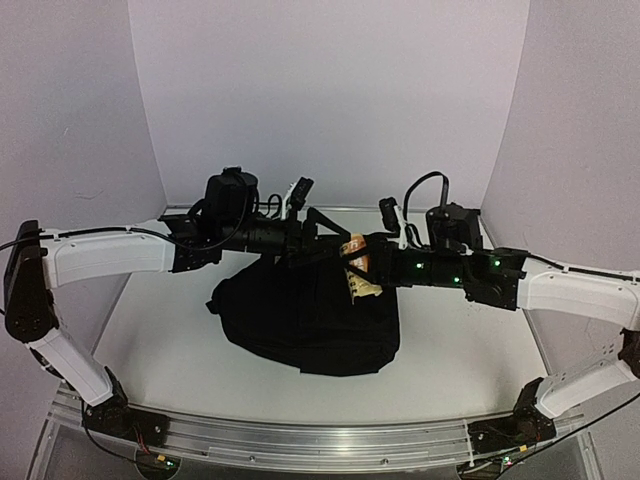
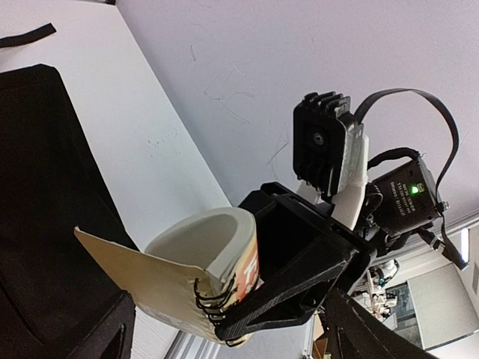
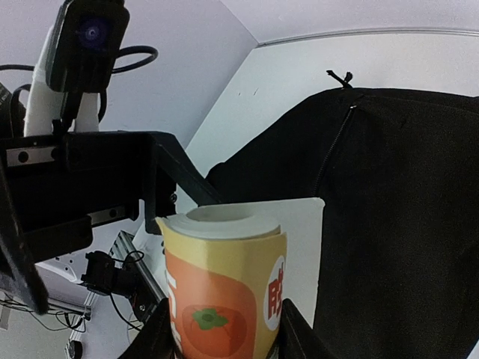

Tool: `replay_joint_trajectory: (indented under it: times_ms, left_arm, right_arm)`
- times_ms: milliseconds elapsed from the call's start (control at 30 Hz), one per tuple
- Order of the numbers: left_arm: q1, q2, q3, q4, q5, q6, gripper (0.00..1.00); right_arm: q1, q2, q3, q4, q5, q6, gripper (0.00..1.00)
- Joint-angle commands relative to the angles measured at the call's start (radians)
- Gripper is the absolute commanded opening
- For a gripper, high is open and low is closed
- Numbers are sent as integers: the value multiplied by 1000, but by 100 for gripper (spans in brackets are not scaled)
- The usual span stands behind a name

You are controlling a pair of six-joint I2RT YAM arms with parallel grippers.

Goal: Pack the student bag
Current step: Pick up the stationery from the center of the board.

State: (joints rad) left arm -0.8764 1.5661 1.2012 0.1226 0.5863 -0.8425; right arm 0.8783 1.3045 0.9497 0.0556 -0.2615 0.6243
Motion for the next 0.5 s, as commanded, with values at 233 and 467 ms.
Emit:
replay_joint_trajectory:
  times_ms: [233,467]
  left_arm:
    - [1,-22,5,62,56,-28,70]
    - [1,-3,13,108,68,-55,59]
  right_arm:
    - [10,25,70,104,-74,-24,39]
    - [22,50,71,102,-101,-36,39]
